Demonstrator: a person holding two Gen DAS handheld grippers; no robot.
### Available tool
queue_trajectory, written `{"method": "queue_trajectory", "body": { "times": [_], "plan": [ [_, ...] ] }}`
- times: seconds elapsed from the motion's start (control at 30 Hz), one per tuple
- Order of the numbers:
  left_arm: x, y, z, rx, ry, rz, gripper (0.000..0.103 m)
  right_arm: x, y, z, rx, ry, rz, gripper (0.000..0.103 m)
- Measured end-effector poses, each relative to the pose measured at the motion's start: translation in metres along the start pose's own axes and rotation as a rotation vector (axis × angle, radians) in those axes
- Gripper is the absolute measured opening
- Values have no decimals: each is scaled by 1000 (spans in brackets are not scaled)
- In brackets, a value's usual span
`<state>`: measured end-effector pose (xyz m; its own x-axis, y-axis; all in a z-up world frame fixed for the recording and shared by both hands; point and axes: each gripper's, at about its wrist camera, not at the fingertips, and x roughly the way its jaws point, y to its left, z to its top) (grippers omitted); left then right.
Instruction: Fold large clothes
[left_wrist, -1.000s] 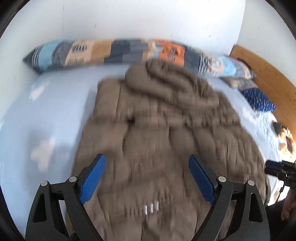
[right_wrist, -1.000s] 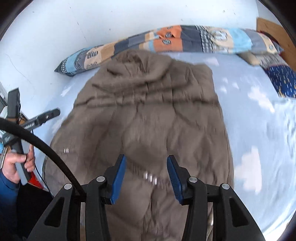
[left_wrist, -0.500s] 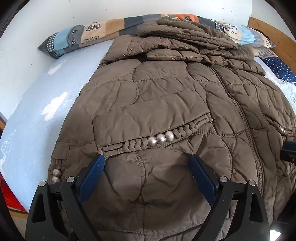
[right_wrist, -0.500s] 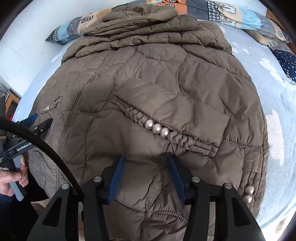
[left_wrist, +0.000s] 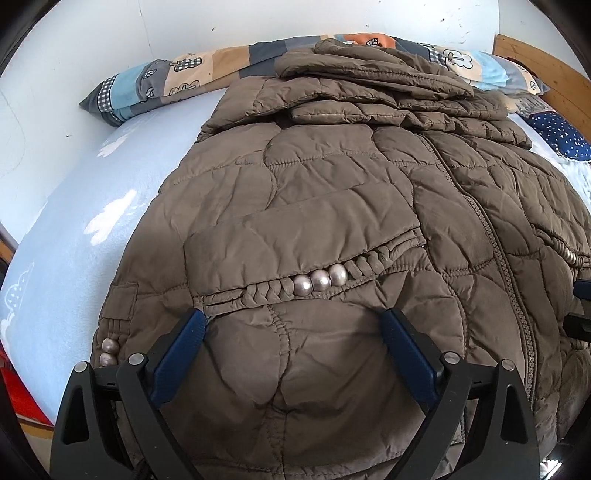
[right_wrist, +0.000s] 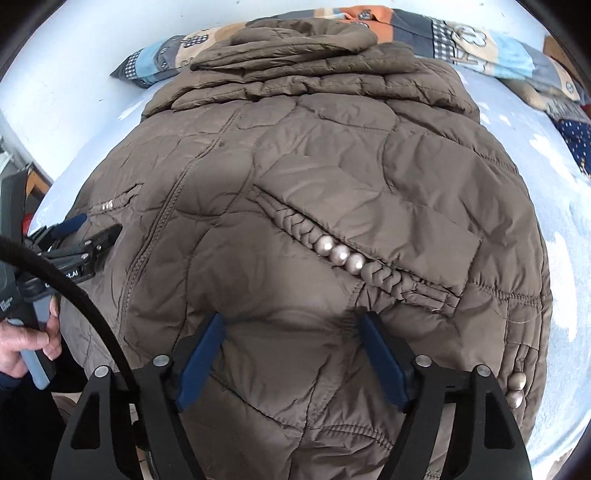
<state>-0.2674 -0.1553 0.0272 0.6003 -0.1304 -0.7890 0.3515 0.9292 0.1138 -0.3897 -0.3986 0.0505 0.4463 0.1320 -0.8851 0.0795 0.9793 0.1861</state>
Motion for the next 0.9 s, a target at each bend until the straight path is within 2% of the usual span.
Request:
{"method": "queue_trajectory", "body": {
  "times": [0.3, 0.53, 0.7, 0.8, 0.9],
  "plan": [
    [-1, -2, -4, 4, -15, 18, 97, -4, -5, -3, 25, -6, 30, 83],
    [-7, -4, -12, -75, -2, 56, 97, -8, -10, -5, 54, 34, 61, 84],
    [-19, -9, -26, -88, -17, 83, 97, -20, -15, -17, 84, 31, 88, 84],
    [-27, -5, -28, -102, 4, 54, 96, -31, -16, -25, 90, 16, 98, 84],
    [-35, 6, -22, -121, 48, -26, 96, -56, -26, -29, 133, -57, 159, 83]
  ]
}}
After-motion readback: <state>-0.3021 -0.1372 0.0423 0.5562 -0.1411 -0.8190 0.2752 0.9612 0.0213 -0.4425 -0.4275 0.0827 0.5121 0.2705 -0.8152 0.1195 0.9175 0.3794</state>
